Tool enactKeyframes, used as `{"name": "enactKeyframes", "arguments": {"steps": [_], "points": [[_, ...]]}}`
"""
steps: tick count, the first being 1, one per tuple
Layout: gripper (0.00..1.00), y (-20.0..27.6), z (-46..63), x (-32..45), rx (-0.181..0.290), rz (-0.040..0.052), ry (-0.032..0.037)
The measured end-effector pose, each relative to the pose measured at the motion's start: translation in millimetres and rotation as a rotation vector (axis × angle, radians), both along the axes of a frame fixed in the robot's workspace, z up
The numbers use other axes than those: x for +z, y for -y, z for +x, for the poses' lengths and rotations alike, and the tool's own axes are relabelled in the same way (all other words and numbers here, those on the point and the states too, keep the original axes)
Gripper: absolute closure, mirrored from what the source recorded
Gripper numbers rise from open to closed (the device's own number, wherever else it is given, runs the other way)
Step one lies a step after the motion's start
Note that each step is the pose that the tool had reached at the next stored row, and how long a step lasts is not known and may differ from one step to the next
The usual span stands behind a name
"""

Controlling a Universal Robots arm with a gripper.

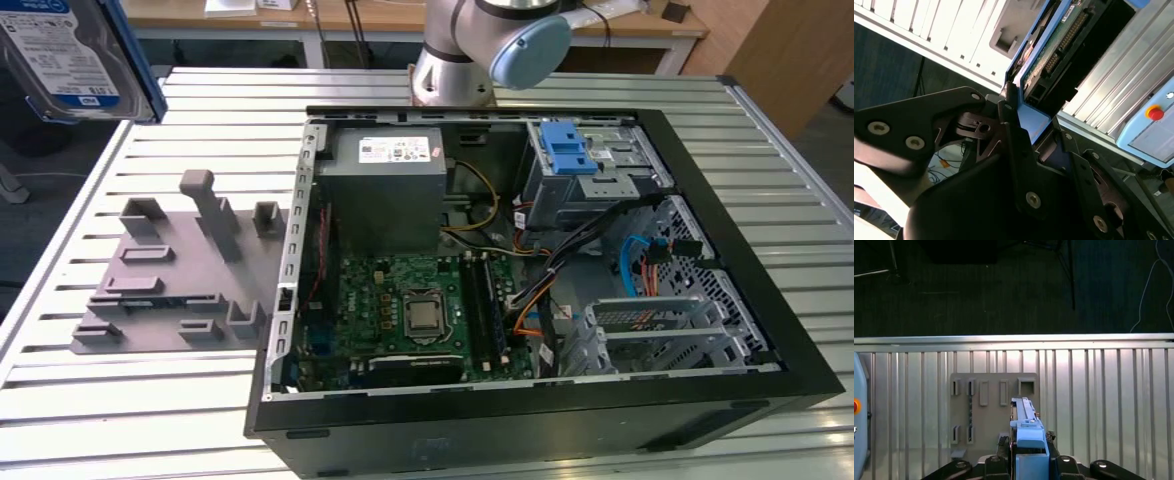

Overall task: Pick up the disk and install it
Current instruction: 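Pick up the disk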

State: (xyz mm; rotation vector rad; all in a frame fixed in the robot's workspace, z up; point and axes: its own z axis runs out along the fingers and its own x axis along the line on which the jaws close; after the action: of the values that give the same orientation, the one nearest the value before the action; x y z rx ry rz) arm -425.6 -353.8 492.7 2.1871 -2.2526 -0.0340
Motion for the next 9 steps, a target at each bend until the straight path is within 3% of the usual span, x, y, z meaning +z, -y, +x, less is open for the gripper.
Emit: {"name": "enactKeyframes", "arguments": {"steps": [4,9], "points": [[0.64,2.2,0.0,3.4,0.000,0.0001,0.0001],[0.64,17.8,0.0,3.4,0.000,0.0001,0.0001]]}}
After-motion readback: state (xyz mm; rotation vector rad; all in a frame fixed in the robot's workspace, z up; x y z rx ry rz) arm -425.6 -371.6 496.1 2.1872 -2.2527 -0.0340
